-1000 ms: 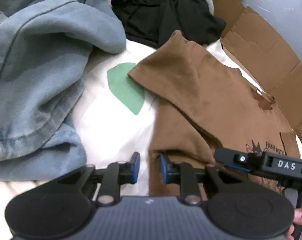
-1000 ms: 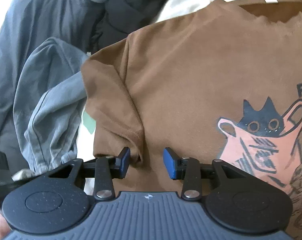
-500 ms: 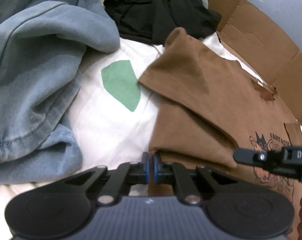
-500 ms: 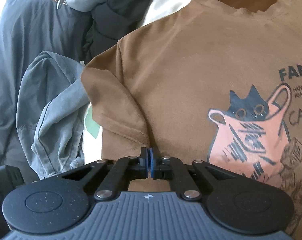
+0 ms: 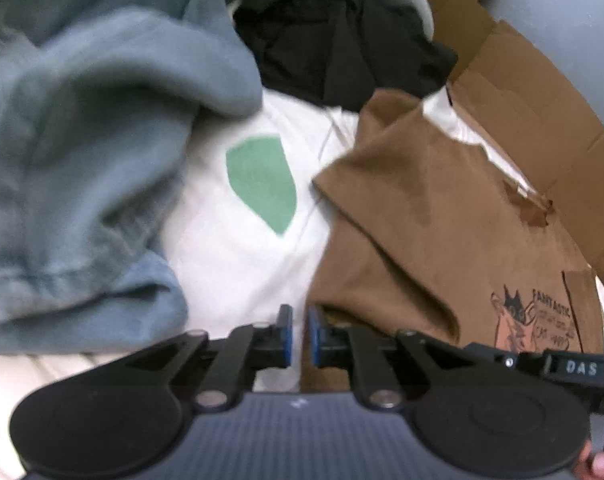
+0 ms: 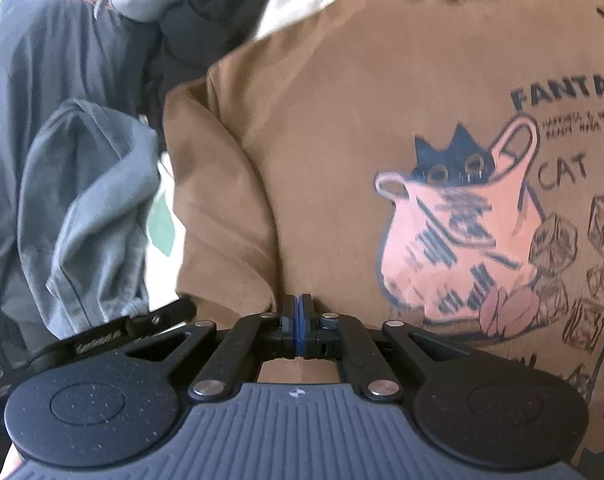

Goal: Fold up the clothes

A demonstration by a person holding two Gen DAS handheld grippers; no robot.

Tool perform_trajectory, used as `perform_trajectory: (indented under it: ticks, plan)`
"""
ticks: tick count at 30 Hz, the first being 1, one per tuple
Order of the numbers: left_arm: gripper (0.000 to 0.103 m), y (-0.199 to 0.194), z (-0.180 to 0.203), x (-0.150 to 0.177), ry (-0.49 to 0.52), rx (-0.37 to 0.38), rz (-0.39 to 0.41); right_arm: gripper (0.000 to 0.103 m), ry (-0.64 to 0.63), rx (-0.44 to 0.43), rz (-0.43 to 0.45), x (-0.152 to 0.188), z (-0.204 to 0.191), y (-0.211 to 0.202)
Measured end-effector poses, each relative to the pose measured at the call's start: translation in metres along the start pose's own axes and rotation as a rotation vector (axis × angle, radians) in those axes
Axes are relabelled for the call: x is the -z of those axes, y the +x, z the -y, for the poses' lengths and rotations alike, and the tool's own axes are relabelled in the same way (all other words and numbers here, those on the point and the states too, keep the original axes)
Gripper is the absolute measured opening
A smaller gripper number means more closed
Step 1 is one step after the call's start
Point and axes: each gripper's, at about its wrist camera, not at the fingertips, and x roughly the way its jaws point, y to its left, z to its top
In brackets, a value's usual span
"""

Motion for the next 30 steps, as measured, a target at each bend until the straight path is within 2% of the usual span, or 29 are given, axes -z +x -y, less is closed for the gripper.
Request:
perform_trajectory:
  ticks: [4,7,10,12,20,26,30]
  plan:
    - [0.010,-0.013,-0.001,-0.017,0.004,0.019,0.053,0.001,-0.021,-0.004,0.028,-0.005,-0.004,-0.002]
    - [0.010,-0.007,0.001,-0.036,0.023,0.014,0.078,0.001,-0.021,-0.009,0.043,-0.005,-0.004,-0.004]
    - [0.022,0.001,0.005,-0.049,0.039,0.023,0.086,0.001,-0.024,-0.014,0.044,-0.003,-0.004,-0.005]
    - [0.038,0.008,0.008,-0.056,0.054,0.028,0.084,0.001,-0.025,-0.017,0.040,-0.001,-0.003,-0.006]
    - [0.037,0.031,0.019,-0.072,0.148,0.004,0.098,0.001,-0.019,-0.009,0.045,0.001,0.001,-0.006]
    - [0.037,0.045,0.020,-0.075,0.161,-0.005,0.085,0.001,-0.024,-0.012,0.048,0.002,0.000,-0.006]
    - [0.037,0.058,0.024,-0.070,0.196,-0.039,0.065,0.001,-0.018,-0.019,0.055,0.002,-0.001,-0.008]
